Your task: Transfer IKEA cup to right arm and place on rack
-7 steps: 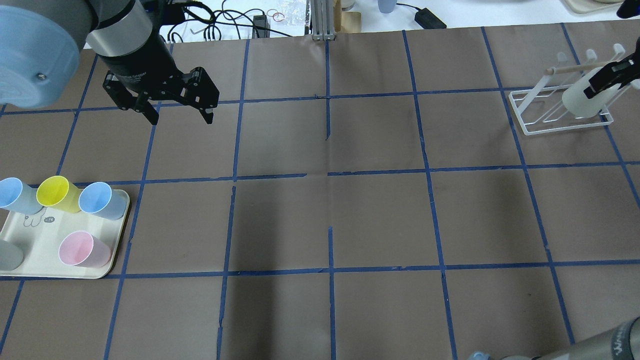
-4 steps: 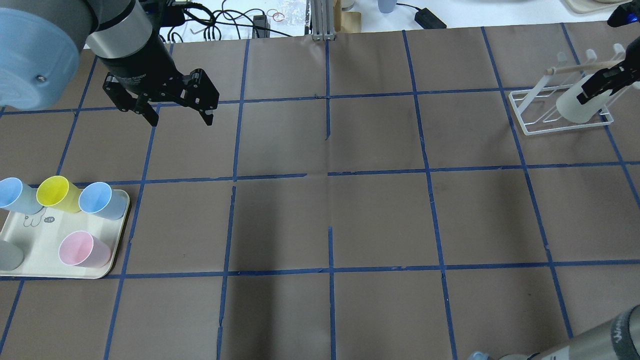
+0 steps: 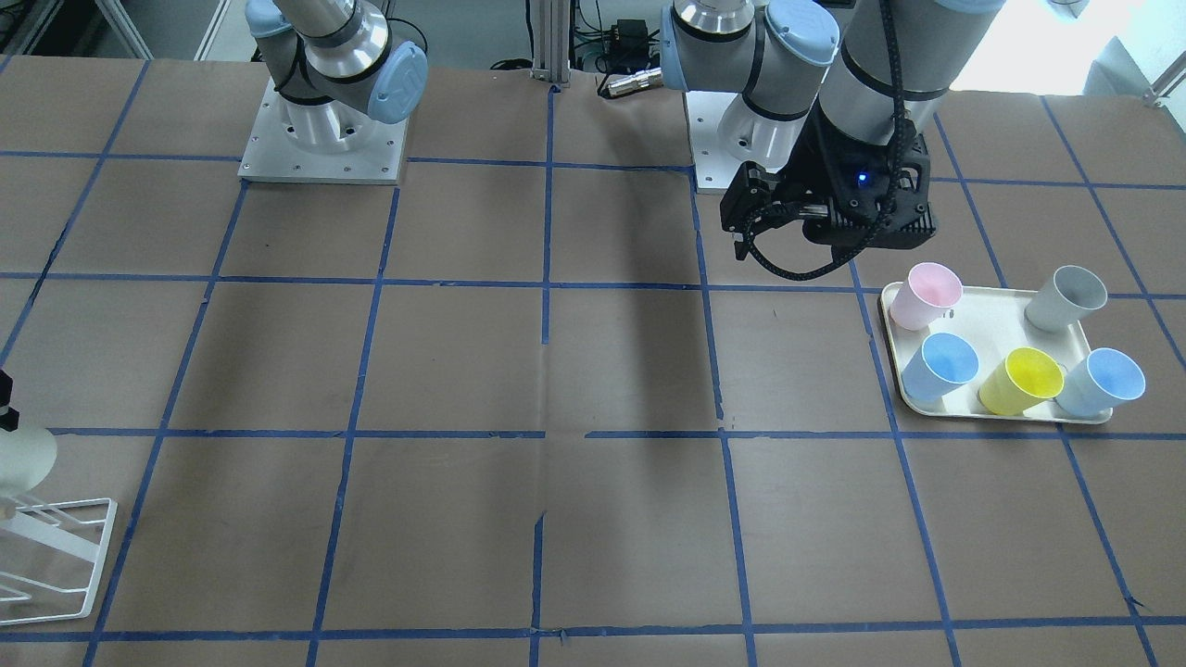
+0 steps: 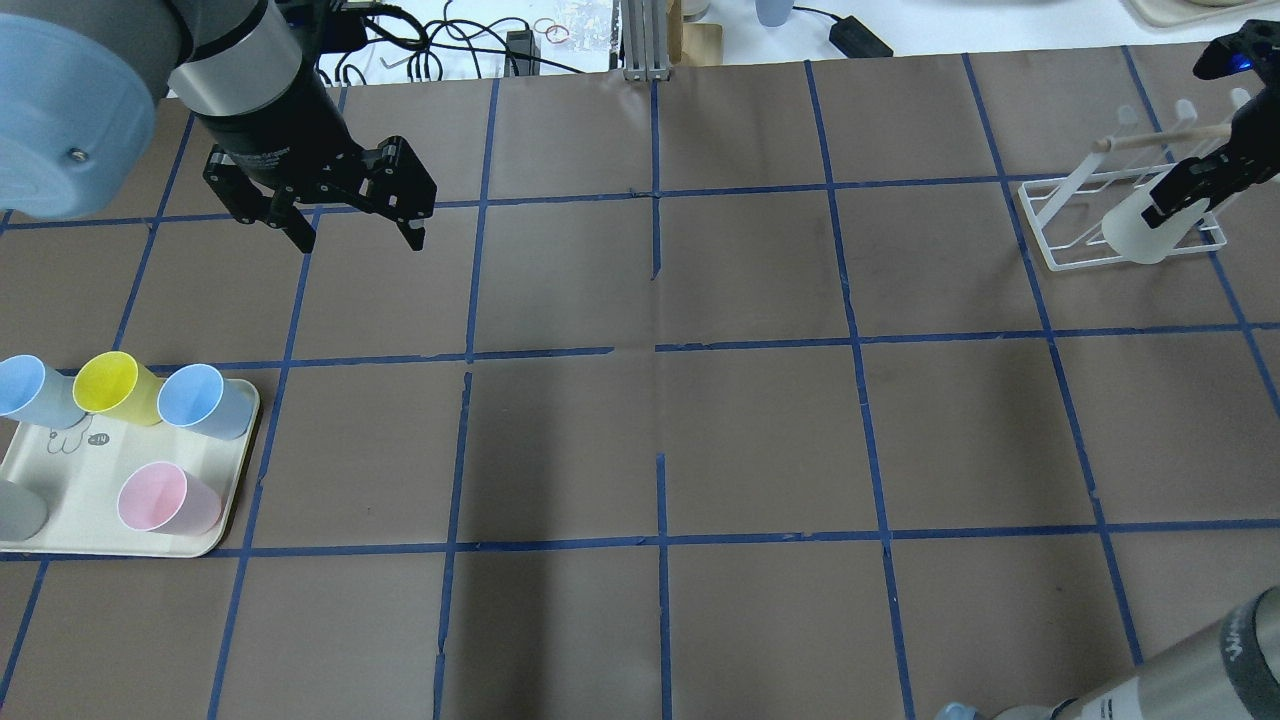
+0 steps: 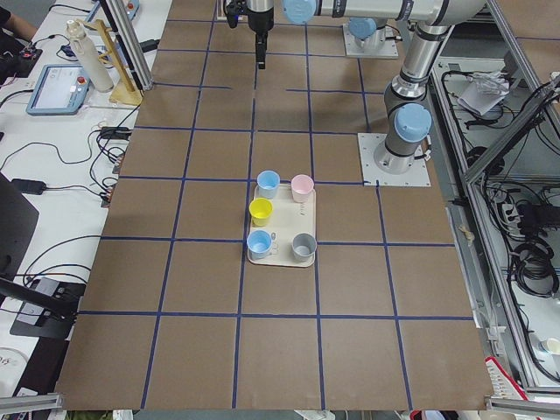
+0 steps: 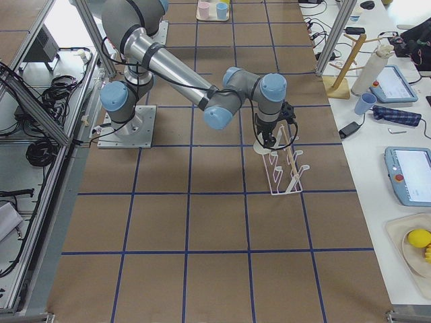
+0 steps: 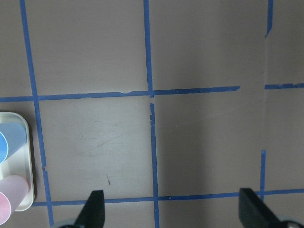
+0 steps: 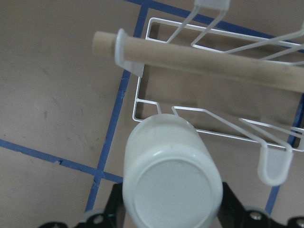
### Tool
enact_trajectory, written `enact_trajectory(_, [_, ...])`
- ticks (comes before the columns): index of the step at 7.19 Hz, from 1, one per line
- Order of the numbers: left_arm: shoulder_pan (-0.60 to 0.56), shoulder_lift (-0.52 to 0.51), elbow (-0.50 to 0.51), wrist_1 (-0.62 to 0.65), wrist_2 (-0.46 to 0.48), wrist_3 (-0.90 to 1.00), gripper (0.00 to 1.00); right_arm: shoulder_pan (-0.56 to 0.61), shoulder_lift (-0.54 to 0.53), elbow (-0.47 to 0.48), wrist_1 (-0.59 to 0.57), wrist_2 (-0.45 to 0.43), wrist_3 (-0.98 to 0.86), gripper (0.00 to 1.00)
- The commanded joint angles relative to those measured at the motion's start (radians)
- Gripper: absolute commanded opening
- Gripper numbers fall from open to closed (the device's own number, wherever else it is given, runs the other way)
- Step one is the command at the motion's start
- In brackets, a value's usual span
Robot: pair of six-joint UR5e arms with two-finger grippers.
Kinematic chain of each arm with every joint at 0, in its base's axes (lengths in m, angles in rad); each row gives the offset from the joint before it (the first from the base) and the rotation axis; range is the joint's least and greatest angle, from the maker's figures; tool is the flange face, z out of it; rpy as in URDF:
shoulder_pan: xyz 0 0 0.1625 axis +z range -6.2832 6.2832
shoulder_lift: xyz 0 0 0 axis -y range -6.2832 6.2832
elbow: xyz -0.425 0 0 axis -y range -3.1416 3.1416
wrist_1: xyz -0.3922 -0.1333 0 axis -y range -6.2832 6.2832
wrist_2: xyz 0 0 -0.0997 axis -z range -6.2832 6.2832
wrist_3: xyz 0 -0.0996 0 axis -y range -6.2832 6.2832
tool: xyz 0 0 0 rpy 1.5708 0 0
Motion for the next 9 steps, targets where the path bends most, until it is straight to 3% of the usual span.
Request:
enact_trajectory(1, [0.003,0.0,0.001,0.001,-0.001,-0.008,1.0,0.0,0.019,0.0,-0.003,0.001,0.002,0.14])
enact_trajectory(3, [0.002,0.0,0.0,0.001,-0.001,-0.011,1.0,0.0,0.025,0.0,-0.007,0.001,0.002,0.16])
enact_trajectory(4, [0.002,0.0,0.001,0.001,-0.001,-0.011,1.0,0.0,0.027,0.0,-0.007,0.001,0.002,0.23])
enact_trajectory(5, [0.002,0.0,0.0,0.001,-0.001,-0.011,1.0,0.0,0.039,-0.001,-0.009,0.002,0.002,0.39])
enact_trajectory(6, [0.002,0.0,0.0,0.001,-0.001,-0.011,1.0,0.0,0.045,-0.001,-0.021,0.004,0.003,0.64])
enact_trajectory(7, [0.002,0.0,0.001,0.002,-0.001,-0.011,1.0,0.0,0.05,-0.003,-0.021,0.005,0.015,1.0])
enact_trajectory(9, [0.002,0.002,-0.002,0.002,0.0,-0.011,1.0,0.003,0.038,-0.003,-0.015,-0.001,0.025,1.0])
